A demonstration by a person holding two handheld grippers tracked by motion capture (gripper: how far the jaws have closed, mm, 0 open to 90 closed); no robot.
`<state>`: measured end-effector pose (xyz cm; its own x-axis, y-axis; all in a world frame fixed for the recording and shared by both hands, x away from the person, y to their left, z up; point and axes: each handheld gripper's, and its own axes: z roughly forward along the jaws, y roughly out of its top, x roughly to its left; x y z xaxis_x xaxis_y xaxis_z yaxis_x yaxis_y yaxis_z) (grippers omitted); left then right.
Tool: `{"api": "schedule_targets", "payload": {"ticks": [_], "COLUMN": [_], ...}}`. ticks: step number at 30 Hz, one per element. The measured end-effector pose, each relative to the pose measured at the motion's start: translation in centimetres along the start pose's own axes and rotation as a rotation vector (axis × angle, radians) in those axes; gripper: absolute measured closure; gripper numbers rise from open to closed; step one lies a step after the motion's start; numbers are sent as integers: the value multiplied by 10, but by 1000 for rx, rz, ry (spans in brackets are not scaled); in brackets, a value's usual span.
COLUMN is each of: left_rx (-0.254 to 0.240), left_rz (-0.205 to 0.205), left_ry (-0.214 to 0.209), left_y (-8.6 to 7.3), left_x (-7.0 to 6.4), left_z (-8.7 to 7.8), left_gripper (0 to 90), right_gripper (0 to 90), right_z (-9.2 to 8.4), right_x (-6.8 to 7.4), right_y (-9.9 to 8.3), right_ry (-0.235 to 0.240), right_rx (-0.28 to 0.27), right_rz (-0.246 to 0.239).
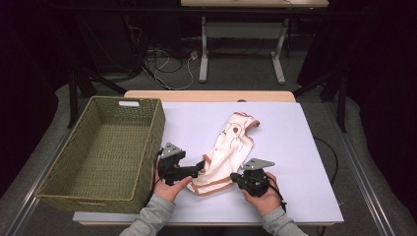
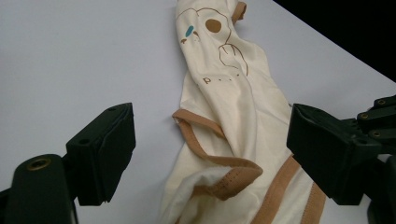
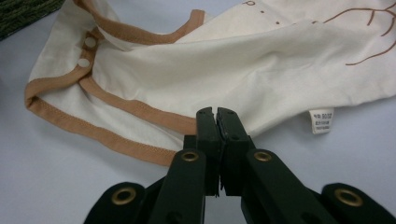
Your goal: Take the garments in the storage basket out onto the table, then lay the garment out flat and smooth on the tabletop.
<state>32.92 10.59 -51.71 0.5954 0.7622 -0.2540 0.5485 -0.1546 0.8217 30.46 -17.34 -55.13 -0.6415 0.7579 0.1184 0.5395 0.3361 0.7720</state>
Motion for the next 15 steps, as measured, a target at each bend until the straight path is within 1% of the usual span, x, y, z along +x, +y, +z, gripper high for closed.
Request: {"api": "schedule_targets", "payload": {"ticks": [1,2,3,5,6,8,10,12,15], "left_rx": [4,3,4,-4,-2,2,0,1,0], "left_rz": [1,0,0,2,-1,-2,-2,1,1], "left_ry": [-1,-1,-1,4,3,3,4,3,0], "left_y": [0,0,0,0,0,0,0,0,2], "left_x": [0,0,0,0,0,1,1,1,1], "left_z": [0,0,0,0,0,-1,-1,-1,-1], "left_gripper": [163,163,164,164,164,164,164,164,164], "right_gripper": [887,887,887,887,887,887,887,887,887], "right_z": [-1,-2,-3,-4,-5,-5,-6,-7,-8], "right_x": [-1,-1,-2,-4,-4,-5,-7,-8,-9], "right_y": [0,0,0,1,1,1,1,1,1], "right_ry": [0,-1,-2,-3,-7,-3,-5,-3,-2], "right_rx": [4,-7,0,-13,-8,-15,-4,-6,-17], "right_rz": [3,5,2,8,13,21,16,19,26]}}
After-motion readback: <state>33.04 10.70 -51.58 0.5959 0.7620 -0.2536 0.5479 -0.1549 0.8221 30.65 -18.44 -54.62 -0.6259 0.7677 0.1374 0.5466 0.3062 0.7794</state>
